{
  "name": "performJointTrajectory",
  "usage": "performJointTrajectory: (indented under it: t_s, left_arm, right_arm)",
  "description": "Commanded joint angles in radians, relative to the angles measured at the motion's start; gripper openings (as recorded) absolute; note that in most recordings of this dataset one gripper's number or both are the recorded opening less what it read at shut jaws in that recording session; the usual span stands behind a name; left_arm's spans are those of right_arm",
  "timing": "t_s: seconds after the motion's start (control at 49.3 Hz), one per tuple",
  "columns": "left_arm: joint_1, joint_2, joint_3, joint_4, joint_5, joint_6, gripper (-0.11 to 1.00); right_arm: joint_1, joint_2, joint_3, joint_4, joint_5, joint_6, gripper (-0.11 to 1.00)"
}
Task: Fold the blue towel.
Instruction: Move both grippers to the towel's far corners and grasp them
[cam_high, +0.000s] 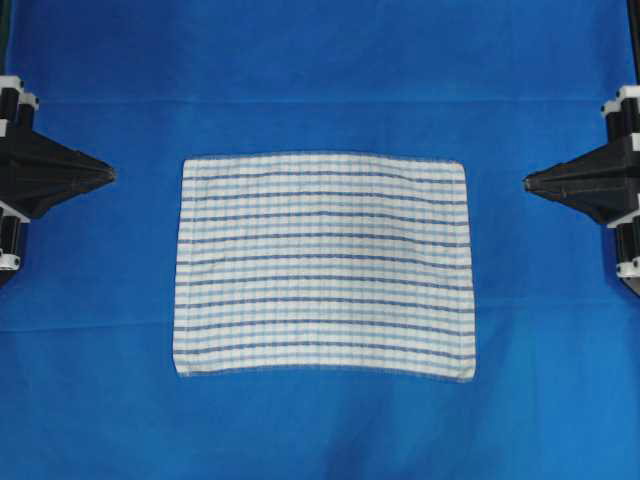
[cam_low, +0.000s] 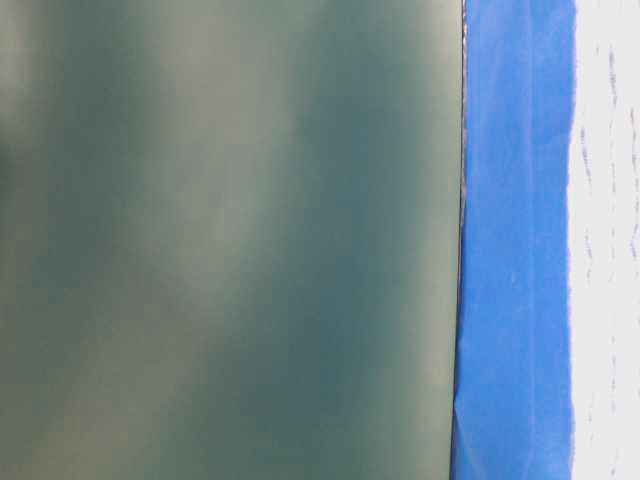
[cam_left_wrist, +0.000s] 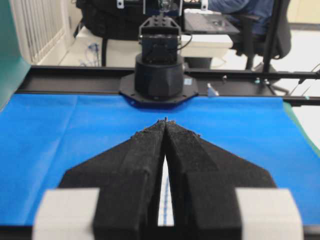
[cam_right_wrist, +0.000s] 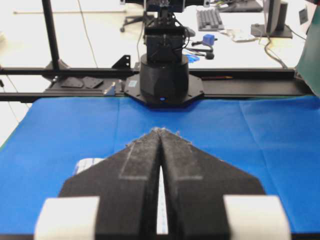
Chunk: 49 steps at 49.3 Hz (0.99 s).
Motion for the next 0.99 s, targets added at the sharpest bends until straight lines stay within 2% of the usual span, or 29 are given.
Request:
performJointTrajectory:
  t_s: [0.0, 0.325, 0.65, 0.731, 0.812, 0.914, 0.974]
  left_arm:
    - [0.014, 0.015, -0.02, -0.02, -0.008, 0.006, 0.0]
    - [0.067, 0.057, -0.009, -0.02, -0.015, 0.015, 0.0]
    - [0.143, 0.202, 0.0, -0.023, -0.028, -0.003, 0.02]
    - [0.172, 0.244, 0.008, -0.021, -0.041, -0.002, 0.16]
    - [0.202, 0.288, 0.021, -0.023, -0.057, -0.003, 0.38]
    - [0.233, 0.345, 0.037, -0.023, -0.092, -0.003, 0.69]
    - [0.247, 0.383, 0.043, -0.023, -0.114, -0.003, 0.83]
  right_arm:
    - [-0.005, 0.009, -0.035, 0.0, -0.005, -0.005, 0.0]
    - [-0.048, 0.014, -0.054, 0.0, 0.118, 0.002, 0.0]
    - [-0.158, 0.092, -0.037, 0.006, 0.216, 0.017, 0.0]
    - [-0.206, 0.138, -0.032, 0.009, 0.218, 0.031, 0.01]
    - [-0.255, 0.189, -0.029, 0.009, 0.215, 0.044, 0.04]
    - [-0.318, 0.268, -0.031, 0.008, 0.218, 0.049, 0.32]
    - [-0.344, 0.318, -0.031, 0.005, 0.219, 0.048, 0.5]
